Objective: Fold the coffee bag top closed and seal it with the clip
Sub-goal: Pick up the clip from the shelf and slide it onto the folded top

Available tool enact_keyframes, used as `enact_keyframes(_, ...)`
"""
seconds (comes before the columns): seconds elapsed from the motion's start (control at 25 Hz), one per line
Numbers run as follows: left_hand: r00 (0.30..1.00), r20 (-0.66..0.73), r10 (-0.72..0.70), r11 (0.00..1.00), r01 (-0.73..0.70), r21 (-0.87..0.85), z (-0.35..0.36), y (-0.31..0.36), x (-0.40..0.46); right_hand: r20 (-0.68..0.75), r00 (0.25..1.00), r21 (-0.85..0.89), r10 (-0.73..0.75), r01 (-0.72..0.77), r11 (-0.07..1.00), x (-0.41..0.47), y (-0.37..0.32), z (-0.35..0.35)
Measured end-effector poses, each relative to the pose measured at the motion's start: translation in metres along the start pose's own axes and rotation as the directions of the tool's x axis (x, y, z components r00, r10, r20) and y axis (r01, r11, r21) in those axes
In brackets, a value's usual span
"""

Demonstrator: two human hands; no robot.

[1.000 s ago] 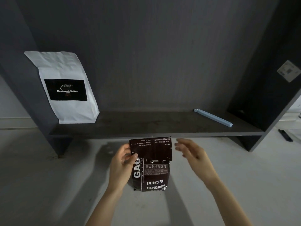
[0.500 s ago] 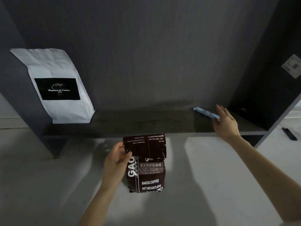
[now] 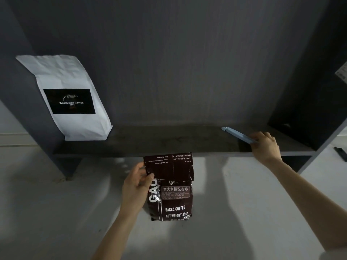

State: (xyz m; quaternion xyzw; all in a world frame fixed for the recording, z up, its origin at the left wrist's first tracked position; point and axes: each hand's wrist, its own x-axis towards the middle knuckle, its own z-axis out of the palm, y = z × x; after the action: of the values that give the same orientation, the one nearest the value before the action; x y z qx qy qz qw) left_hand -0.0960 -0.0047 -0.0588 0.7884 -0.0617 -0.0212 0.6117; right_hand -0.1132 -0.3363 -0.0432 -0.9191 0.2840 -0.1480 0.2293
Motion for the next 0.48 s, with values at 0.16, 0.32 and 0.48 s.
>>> enact_keyframes(0.16,1.000,0.026,-0.003,1.000,0.003,-0.024,-0.002,0.002,-0.002,0.002,1.000,0.081,-0.026,0.026,0.996,-0.009,-0.007,0.001)
enact_keyframes(0.32,0.998,0.048,0.031,0.999,-0.029,-0.044,-0.005,0.003,-0.002,-0.003,0.994,0.245,-0.113,0.110,0.963,-0.028,-0.034,-0.002)
enact_keyframes(0.48,0.991,0.039,0.127,0.989,-0.123,-0.077,-0.008,-0.002,-0.007,-0.055,0.968,0.386,-0.245,0.247,0.889,-0.065,-0.069,-0.003)
